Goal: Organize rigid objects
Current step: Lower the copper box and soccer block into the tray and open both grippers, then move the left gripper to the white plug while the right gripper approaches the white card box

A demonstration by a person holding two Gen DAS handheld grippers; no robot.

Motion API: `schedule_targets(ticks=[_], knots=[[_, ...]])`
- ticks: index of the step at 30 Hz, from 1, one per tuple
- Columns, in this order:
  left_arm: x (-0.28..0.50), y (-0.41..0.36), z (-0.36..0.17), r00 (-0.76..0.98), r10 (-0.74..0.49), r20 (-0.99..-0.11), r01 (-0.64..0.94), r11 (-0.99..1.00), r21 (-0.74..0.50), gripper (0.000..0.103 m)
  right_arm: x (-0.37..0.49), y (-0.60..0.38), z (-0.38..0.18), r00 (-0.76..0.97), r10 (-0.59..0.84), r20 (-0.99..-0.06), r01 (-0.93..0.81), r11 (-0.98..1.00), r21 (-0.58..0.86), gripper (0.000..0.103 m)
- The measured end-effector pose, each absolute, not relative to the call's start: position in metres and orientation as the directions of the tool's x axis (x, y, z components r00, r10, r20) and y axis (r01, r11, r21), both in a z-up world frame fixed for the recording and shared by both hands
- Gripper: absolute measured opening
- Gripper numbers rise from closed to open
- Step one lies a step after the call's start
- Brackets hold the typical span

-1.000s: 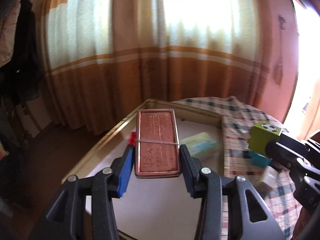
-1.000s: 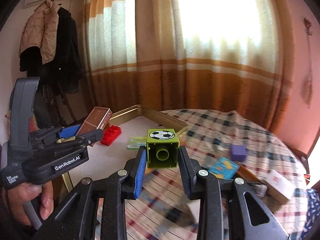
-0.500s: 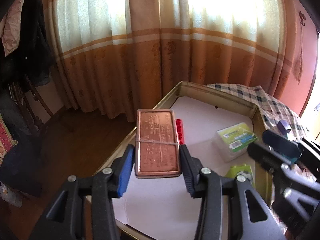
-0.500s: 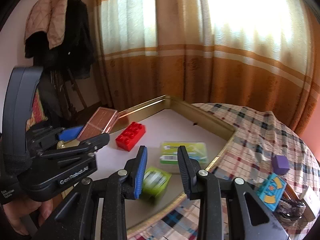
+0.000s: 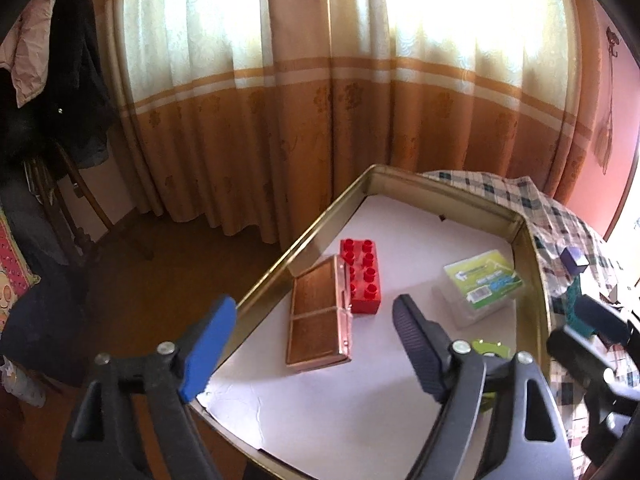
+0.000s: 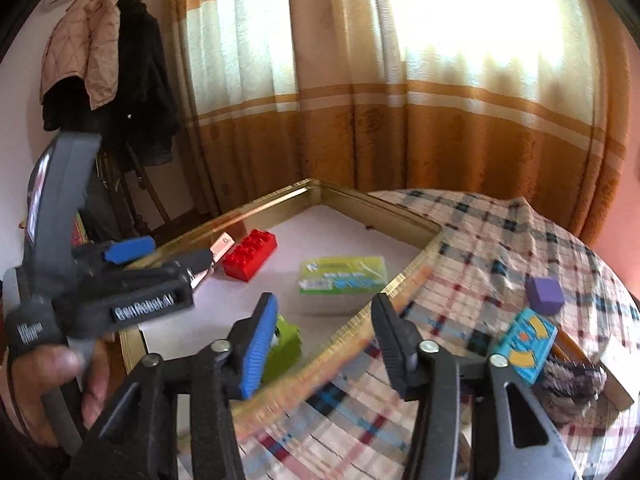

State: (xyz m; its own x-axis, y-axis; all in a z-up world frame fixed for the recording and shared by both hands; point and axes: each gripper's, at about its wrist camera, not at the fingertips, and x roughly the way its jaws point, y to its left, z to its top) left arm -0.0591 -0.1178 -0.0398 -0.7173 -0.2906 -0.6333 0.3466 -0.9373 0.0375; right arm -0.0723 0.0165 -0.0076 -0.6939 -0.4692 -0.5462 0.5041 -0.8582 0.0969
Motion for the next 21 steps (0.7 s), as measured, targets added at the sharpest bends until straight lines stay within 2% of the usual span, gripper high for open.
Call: schedule_targets(ticks=[9, 21], knots=[[-0.048, -0.097, -0.031, -0.749, -0.243, -0.617, 0.322, -0.947, -0.018, 0.09, -0.062, 0.062, -0.016, -0.711, -0.417, -0.566, 0.438, -0.893, 0.107, 0.061], [-0.046, -0.016, -0.027, -0.785, -0.091, -0.612, 0.128, -0.992, -0.017, 0.09, -0.064, 0.146, -0.02, -0.769, -0.268, -0.58, 0.256, -0.961, 0.105, 0.064]])
